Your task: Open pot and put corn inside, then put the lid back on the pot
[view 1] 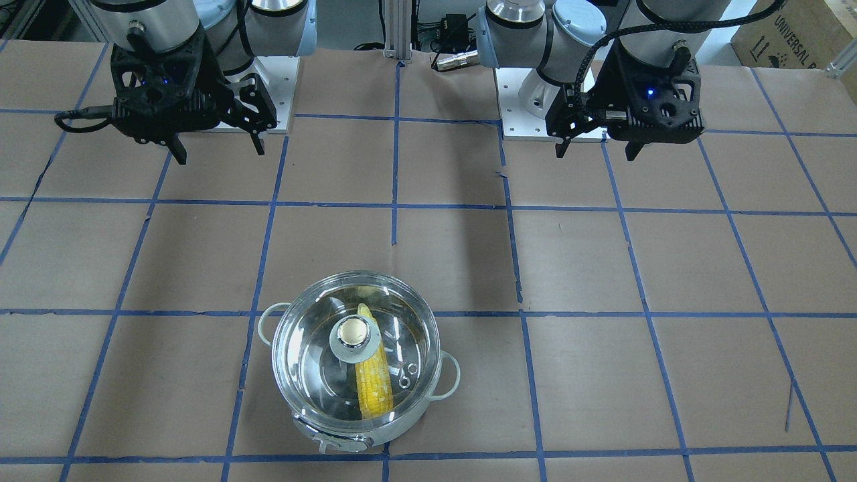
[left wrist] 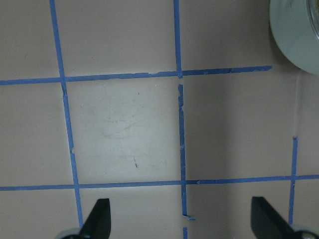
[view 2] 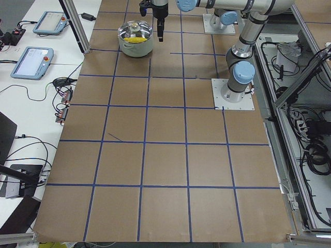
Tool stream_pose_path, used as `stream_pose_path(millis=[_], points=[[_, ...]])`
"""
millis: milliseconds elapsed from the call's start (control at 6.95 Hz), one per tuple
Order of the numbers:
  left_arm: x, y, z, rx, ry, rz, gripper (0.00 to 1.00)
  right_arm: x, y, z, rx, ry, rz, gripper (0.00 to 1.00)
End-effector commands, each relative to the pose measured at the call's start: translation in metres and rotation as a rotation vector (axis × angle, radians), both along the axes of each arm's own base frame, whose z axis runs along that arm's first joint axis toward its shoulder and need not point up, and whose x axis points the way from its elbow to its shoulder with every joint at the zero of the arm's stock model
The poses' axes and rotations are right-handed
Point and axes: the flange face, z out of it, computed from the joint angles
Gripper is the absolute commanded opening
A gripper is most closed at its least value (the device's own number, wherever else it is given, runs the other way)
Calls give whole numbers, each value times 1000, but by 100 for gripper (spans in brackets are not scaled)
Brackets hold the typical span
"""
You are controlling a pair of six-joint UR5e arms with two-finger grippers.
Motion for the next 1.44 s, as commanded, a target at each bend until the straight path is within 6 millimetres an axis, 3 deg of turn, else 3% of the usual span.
stream_pose_path(millis=[0,288,576,720,1008,1295], points=[[0,0,0,0,-1,4,100,-27,6,5,-70,2,-48,100],[0,-1,-1,1,-1,4,100,-27,-9,5,-115,1,-41,99],[-4,3,1,8,-11,-15,100,-27,-6,4,-113,9,-50,99],[-6,-1,7,1,-9,-5,100,-22,-6,3,-110,9,-41,99],[-37,8,9,-4,-12,-39,100,2,-1,4,-114,7,-2,99],[-33,8,11,-10,-9,-47,100,2,-2,-1,-116,7,9,99]])
